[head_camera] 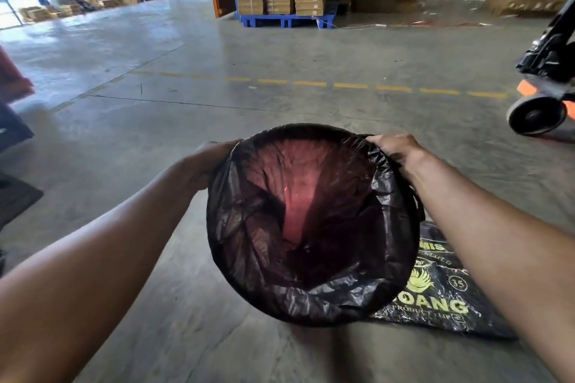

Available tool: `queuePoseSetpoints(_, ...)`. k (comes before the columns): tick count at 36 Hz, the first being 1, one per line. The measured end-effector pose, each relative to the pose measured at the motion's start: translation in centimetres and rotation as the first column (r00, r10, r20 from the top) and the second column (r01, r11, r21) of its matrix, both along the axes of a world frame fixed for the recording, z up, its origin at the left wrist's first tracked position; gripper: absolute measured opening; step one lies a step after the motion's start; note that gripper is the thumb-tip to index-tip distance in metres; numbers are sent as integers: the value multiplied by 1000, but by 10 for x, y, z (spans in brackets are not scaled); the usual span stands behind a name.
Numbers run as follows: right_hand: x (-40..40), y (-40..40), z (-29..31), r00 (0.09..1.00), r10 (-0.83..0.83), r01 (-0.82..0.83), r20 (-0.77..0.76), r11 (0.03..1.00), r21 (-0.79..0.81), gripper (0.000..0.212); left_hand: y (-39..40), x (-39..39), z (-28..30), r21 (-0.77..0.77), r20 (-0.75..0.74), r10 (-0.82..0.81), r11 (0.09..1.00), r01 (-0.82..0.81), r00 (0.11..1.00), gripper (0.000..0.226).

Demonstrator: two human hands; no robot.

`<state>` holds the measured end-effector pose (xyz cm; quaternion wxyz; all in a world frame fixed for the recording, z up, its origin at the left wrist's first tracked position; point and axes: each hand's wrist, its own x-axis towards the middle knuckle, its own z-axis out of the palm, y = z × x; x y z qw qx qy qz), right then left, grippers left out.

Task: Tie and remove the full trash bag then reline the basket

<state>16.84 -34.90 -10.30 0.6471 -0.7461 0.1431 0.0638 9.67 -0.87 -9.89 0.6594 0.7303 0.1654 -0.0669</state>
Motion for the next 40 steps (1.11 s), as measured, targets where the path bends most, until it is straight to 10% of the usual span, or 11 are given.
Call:
queuePoseSetpoints(8,-8,-20,-30,964,265,-242,10,864,441,26,18,-2,-24,-356,-24,-73,933,59,997,43)
queuePoseSetpoints(12,-5,-14,-44,993,64,-96,96,919,383,18,36,-4,-42,-313,117,122,946,-80,986,6)
queuePoseSetpoints(19,-27,-9,-61,974,-15,44,227,991,-125,29,37,-39,-72,-166,169,330,938,-303,929,29)
queuePoseSetpoints(29,-108,15,-71,976,107,-180,190,886,427,58,-20,-89,-77,-364,230,118,931,-27,966,66)
queuePoseSetpoints(40,-114,17,-65,988,108,-136,109,944,301,60,-26,-88,-77,-316,271,133,948,-42,953,72)
